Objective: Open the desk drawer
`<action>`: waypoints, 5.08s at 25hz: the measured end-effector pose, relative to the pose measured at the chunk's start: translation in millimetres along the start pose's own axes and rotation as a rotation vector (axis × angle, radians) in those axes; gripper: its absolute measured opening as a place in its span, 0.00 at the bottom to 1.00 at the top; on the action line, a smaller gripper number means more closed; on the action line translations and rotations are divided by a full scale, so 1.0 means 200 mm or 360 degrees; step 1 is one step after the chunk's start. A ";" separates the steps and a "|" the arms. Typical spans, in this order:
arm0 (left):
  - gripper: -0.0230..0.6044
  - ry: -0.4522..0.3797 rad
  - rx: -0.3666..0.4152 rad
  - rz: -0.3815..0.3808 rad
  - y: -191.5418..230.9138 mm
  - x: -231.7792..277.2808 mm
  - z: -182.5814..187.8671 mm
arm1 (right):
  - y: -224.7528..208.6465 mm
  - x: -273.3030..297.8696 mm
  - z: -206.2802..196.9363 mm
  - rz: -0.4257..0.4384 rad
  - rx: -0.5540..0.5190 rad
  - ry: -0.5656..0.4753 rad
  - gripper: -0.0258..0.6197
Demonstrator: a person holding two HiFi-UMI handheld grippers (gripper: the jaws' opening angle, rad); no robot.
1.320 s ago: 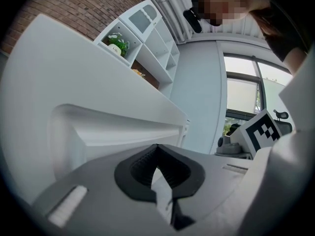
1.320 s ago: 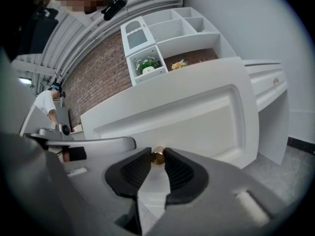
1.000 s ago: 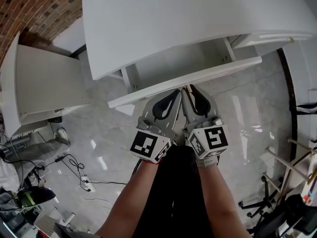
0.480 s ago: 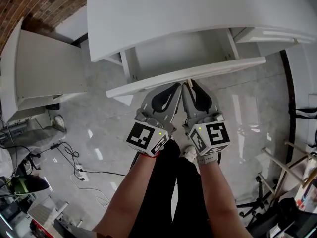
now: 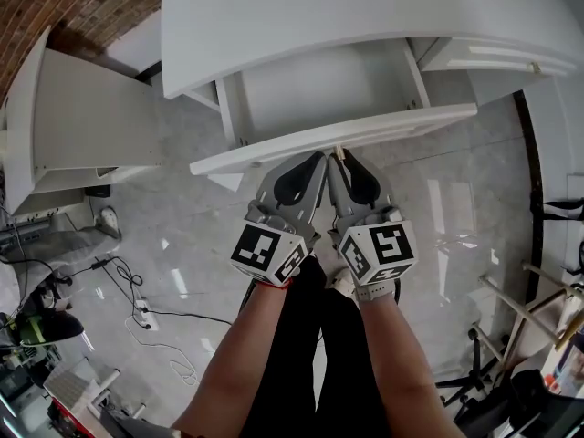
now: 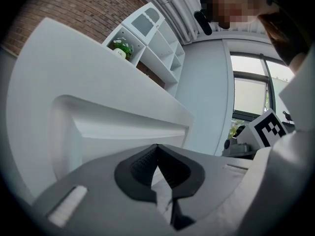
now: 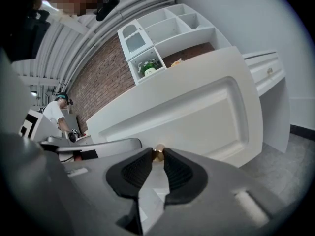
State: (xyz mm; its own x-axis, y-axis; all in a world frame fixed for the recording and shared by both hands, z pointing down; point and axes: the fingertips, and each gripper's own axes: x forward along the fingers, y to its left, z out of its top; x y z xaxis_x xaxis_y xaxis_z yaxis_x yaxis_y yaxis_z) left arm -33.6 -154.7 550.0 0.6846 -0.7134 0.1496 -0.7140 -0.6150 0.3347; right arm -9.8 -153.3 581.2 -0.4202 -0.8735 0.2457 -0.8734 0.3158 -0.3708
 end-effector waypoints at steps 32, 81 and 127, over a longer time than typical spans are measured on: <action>0.04 0.0033 -0.0016 -0.0015 -0.20 -0.19 -0.13 | 0.07 -0.28 -0.11 0.0017 -0.0002 0.0040 0.15; 0.04 0.0073 -0.0077 -0.0014 -0.41 -0.40 -0.30 | 0.14 -0.58 -0.23 0.0017 -0.0042 0.0098 0.15; 0.04 -0.0140 0.0114 0.0031 -0.80 -0.97 0.96 | 0.66 -1.27 1.02 0.0373 -0.0528 -0.0068 0.04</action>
State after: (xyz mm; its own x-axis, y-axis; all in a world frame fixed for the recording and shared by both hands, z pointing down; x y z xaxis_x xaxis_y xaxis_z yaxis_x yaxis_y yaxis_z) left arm -79.5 18.0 289.5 0.6574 -0.7501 0.0720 -0.7376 -0.6211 0.2648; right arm 31.7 33.6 286.7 -0.6129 -0.7760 0.1491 -0.7901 0.6045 -0.1014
